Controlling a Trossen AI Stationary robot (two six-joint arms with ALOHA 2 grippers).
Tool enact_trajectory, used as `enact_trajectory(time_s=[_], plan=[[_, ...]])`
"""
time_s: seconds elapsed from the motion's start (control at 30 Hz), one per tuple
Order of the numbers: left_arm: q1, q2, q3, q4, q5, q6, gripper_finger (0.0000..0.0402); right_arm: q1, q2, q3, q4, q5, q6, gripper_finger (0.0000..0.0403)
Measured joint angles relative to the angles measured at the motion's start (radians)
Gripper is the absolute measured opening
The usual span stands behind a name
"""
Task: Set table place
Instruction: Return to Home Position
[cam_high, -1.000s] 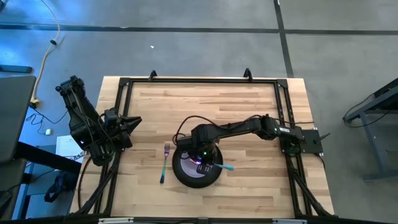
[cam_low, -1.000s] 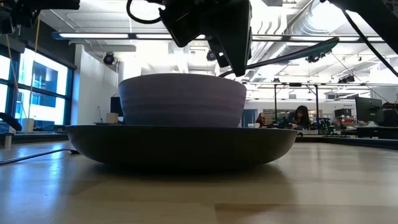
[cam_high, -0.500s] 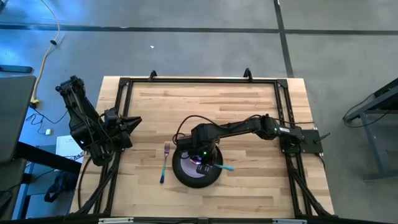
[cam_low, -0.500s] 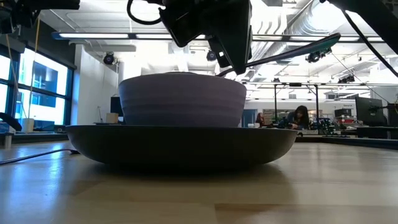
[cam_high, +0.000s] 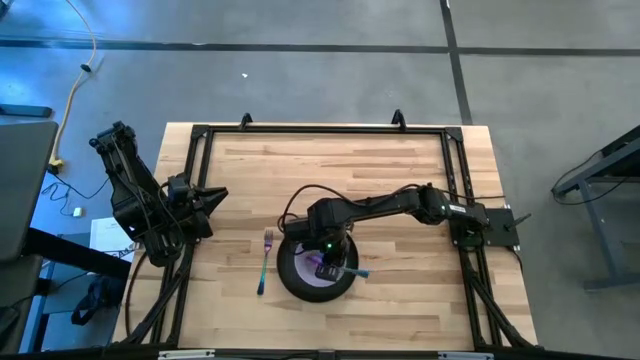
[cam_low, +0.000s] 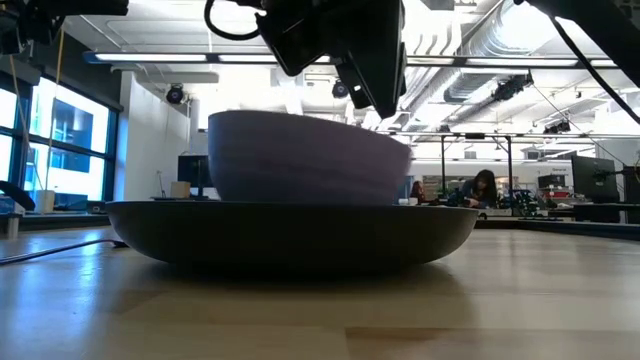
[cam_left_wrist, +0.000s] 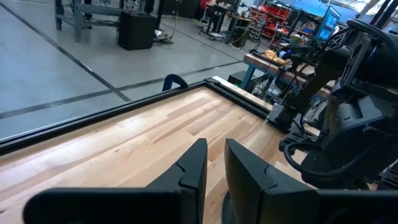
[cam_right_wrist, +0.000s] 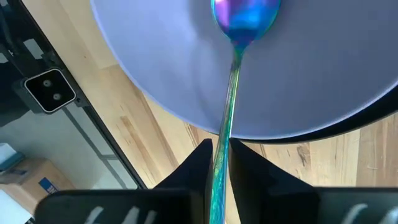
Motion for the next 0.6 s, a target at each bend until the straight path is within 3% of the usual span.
enact_trajectory(time_s=[0.6], plan=[[-0.001, 0.0, 0.0, -0.001, 0.026, 0.0, 0.0046, -0.001, 0.0, 0.0, 0.0, 0.009, 0.0, 0.0043]])
